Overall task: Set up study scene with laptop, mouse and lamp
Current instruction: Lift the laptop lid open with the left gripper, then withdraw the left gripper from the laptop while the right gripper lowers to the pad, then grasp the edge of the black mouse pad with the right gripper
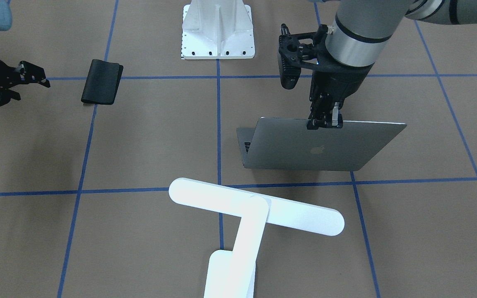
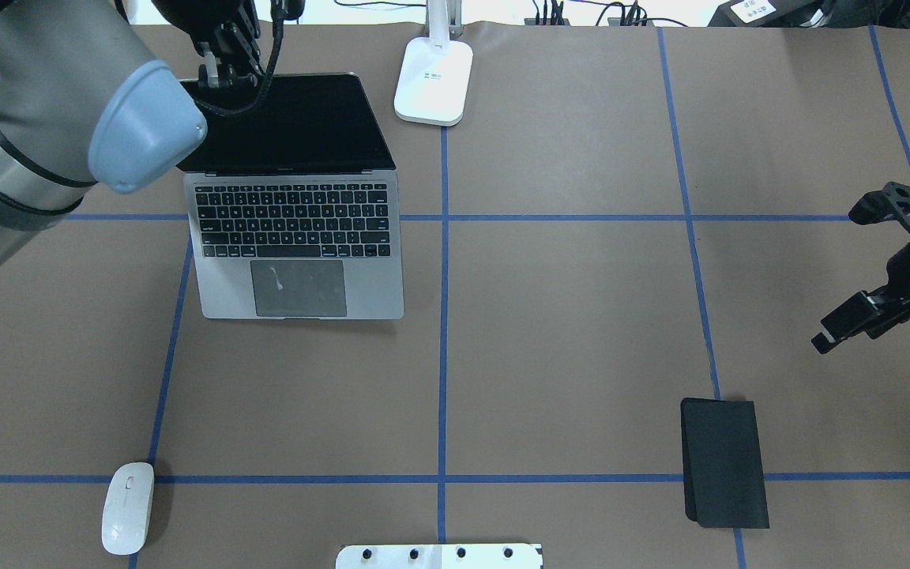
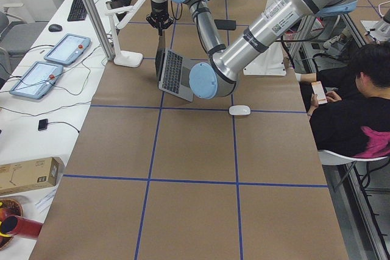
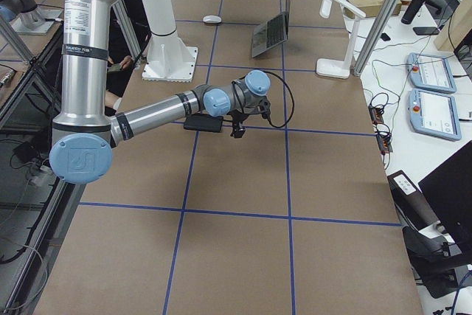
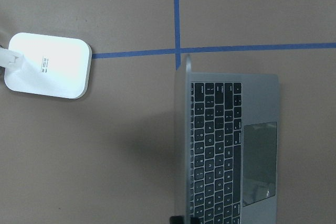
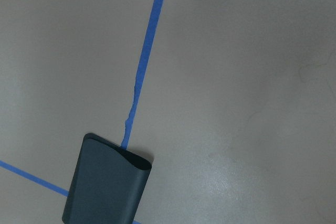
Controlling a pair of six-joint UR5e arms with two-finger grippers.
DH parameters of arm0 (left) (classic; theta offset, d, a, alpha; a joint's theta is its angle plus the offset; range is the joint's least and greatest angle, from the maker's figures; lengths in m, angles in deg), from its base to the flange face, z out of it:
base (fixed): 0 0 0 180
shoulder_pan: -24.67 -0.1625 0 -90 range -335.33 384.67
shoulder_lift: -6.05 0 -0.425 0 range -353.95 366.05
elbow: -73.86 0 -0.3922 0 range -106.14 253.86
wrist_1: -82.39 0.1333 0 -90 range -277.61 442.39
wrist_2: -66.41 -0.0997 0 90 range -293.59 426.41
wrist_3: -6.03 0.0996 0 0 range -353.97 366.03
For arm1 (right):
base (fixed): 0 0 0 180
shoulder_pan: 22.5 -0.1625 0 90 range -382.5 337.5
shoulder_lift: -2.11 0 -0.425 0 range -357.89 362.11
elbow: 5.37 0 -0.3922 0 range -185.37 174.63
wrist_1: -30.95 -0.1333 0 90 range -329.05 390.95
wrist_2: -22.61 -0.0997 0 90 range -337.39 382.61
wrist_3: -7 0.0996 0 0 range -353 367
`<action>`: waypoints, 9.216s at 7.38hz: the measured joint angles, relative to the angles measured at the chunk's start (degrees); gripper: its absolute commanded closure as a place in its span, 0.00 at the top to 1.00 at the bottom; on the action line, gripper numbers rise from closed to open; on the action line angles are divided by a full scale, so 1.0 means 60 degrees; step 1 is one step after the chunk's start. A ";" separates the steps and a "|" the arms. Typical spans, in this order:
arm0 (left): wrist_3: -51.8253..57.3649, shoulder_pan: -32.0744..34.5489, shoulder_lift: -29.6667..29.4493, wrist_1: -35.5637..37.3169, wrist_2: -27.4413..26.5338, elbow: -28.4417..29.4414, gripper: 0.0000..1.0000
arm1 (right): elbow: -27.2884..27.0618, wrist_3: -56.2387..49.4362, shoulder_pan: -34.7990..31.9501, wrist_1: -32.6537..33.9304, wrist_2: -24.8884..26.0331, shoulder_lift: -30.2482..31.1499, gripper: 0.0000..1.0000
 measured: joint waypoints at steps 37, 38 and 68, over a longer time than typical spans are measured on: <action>-0.9094 -0.0392 0.4644 -0.0346 -0.0629 -0.3344 0.99 | 0.0657 0.4018 0.2069 -0.1968 0.0426 -0.1224 0.89; -0.9127 -0.0318 0.4978 -0.0570 -0.0582 -0.3370 0.99 | 0.0712 0.4197 0.2194 -0.2188 0.0487 -0.1106 0.89; -0.7765 -0.0254 0.5729 -0.1642 -0.0584 -0.2782 0.99 | 0.1198 0.4908 0.3283 -0.2756 0.0889 -0.0230 0.12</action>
